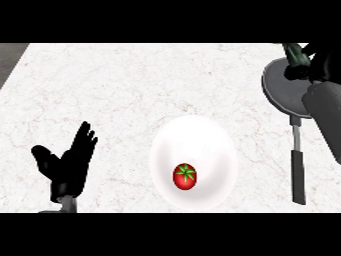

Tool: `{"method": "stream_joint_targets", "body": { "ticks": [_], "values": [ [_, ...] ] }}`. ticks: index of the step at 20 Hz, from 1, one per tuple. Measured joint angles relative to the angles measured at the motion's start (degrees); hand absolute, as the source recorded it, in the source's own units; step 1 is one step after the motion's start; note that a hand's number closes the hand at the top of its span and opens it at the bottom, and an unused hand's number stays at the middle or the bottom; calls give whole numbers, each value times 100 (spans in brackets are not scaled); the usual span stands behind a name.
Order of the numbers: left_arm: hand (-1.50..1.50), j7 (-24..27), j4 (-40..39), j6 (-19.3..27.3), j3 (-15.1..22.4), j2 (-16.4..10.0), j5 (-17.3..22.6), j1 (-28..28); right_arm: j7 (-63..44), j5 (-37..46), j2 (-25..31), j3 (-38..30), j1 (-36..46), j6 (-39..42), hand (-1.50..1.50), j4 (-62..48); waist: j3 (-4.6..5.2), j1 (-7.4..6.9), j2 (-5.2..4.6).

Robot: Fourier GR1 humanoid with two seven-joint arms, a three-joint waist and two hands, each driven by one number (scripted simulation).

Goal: Pick the eggplant from the plate and place it in the pan

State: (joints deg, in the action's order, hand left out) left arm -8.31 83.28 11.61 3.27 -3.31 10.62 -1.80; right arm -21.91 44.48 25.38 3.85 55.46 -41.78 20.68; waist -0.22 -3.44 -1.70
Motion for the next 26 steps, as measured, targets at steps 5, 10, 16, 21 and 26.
{"method": "stream_joint_targets", "body": {
  "ticks": [5, 10, 16, 21, 26],
  "values": [
    [0, -13, -9, 2, 63, 56, -24, 73, 143, -83, 284, -181, 8, 503, -150, -735, -6, -111, -52],
    [0, 72, -71, -59, 72, 58, -25, 52, 780, -327, 438, -460, -85, 590, -150, -974, -19, -172, -85],
    [0, 104, -62, -92, 78, 52, -19, 5, 1837, -1161, 359, -1245, -135, 473, -150, -633, -42, -137, -76],
    [0, 120, -81, -87, -16, 36, 36, -1, 2855, -2187, 276, -2158, -221, 755, -150, -254, -44, -58, -48],
    [0, 143, -90, -1, -37, 91, 21, -58, 3801, -3184, 391, -3016, -471, 1679, -150, -119, -28, 60, 9]
  ]
}}
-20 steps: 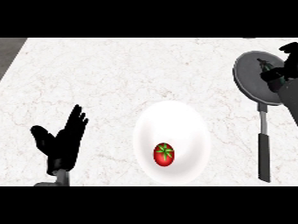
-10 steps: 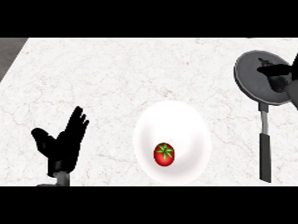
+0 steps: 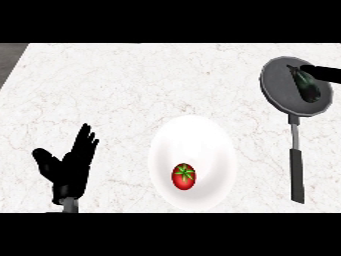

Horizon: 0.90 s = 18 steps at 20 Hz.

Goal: Pick the eggplant from the plate and place it in the pan

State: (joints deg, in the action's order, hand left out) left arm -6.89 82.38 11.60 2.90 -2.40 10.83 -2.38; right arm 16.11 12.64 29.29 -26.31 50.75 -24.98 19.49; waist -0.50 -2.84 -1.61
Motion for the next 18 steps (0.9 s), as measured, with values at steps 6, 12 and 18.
{"method": "stream_joint_targets", "body": {
  "ticks": [6, 12, 18],
  "values": [
    [0, -2, -19, -31, -99, -97, 20, -48, 1073, -739, 162, -563, -533, 1445, -150, -73, 22, 113, 68],
    [0, -26, -11, 2, -158, -89, 14, -104, 1452, -1009, 103, -517, -963, 2364, -150, 130, 42, 212, 134],
    [0, -89, 118, -46, -214, -128, 14, -220, 1296, -1203, -123, -276, -1574, 2405, -150, 903, 49, 269, 164]
  ]
}}
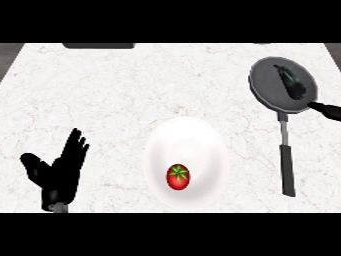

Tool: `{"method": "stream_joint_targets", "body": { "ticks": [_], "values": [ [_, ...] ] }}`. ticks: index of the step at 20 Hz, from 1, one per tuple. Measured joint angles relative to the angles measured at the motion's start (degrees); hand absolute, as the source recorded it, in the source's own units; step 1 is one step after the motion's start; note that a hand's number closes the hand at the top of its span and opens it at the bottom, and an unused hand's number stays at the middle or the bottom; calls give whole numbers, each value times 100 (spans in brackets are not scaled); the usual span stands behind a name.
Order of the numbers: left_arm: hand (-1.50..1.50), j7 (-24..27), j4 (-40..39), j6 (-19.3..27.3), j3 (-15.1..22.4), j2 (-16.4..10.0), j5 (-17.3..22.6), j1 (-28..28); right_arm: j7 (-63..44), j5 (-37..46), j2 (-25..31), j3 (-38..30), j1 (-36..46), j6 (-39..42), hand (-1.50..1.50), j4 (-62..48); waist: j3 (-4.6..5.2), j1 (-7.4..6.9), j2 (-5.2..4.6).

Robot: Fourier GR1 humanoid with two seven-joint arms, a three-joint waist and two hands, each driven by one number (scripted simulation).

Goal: Pick the eggplant from the plate and place it in the pan

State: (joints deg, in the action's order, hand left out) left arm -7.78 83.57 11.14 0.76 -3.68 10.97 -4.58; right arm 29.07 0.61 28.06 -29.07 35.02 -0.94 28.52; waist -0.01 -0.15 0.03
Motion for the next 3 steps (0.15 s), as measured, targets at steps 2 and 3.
{"method": "stream_joint_targets", "body": {
  "ticks": [2, 3],
  "values": [
    [0, -7, -6, 20, -2, 31, -20, -11, -243, -87, -120, 92, -177, -107, -150, 442, 0, 15, 5],
    [0, 55, -72, 12, -13, 50, -24, -34, -377, -145, -161, 122, -347, -109, -150, 730, 4, 32, 12]
  ]
}}
